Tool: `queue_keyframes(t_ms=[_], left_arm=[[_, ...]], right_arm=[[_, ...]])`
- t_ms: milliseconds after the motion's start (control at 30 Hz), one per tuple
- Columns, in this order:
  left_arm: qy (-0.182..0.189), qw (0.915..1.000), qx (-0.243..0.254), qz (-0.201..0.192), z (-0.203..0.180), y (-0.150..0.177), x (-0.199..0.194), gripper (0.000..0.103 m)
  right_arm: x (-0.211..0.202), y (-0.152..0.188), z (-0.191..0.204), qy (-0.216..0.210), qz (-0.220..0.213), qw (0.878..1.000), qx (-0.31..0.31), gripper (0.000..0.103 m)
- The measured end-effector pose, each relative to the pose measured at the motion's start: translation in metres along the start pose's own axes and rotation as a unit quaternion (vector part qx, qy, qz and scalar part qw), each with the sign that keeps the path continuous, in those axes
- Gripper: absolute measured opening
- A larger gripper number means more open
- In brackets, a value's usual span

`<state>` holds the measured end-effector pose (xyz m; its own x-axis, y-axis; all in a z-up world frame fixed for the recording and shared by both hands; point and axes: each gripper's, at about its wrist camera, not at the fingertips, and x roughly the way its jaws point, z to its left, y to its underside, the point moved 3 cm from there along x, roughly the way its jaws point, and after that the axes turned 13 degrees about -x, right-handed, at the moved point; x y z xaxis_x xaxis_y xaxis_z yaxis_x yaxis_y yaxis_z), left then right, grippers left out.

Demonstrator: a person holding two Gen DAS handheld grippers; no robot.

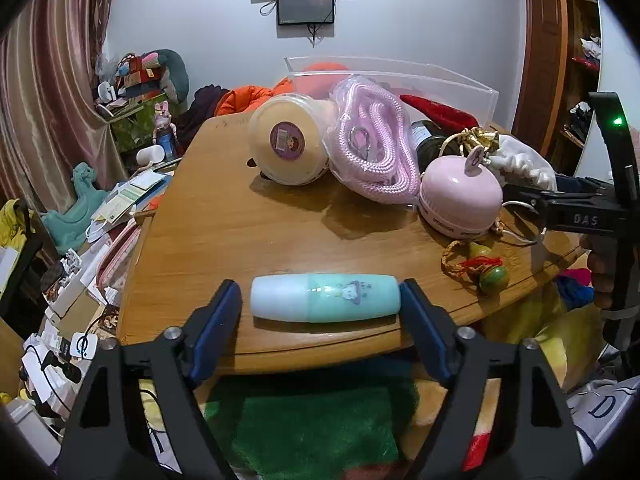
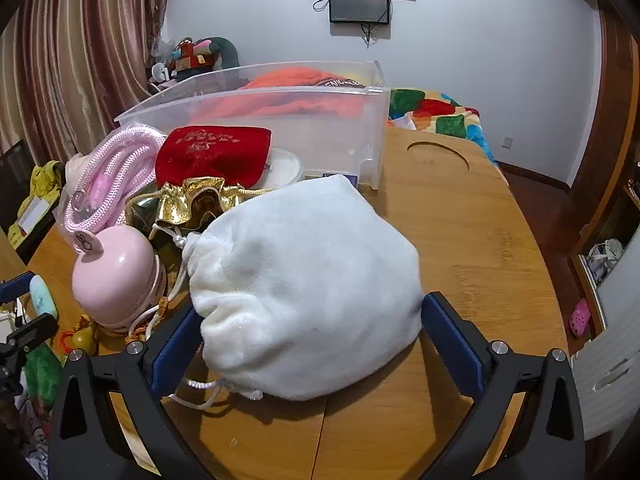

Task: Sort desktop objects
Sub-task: 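Carry the mint-green bottle with the left tool while the right tool carries the white pouch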

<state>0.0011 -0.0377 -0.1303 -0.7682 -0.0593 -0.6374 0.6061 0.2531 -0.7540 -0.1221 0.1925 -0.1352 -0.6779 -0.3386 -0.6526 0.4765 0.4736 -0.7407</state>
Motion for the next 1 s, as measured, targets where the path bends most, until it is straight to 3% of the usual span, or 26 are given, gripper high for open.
queue_keyframes(t_ms=[133, 267, 367, 567, 1000], left_arm=[[-0.002, 1.0, -0.003, -0.005, -0.001, 0.0, 0.001, 0.073], [-0.007, 0.9999, -0.006, -0.005, -0.002, -0.002, 0.002, 0.073], [-0.008, 0.9999, -0.01, -0.008, 0.0, -0.005, 0.002, 0.073], [-0.004, 0.9991, -0.015, -0.039, 0.001, -0.022, -0.013, 0.073], [0.022, 0.9957, -0.025, -0.087, -0.004, -0.065, -0.023, 0.073]], right_arm=[[-0.001, 0.0, 0.006, 0.004, -0.012, 1.0, -0.022, 0.086], [-0.007, 0.001, 0.008, -0.003, -0.016, 0.999, -0.031, 0.061], [-0.011, 0.003, 0.006, -0.007, -0.019, 0.999, -0.024, 0.052], [-0.027, 0.008, 0.0, -0.014, -0.028, 1.0, -0.005, 0.044], [-0.076, -0.009, -0.007, 0.019, -0.076, 0.997, -0.008, 0.043]])
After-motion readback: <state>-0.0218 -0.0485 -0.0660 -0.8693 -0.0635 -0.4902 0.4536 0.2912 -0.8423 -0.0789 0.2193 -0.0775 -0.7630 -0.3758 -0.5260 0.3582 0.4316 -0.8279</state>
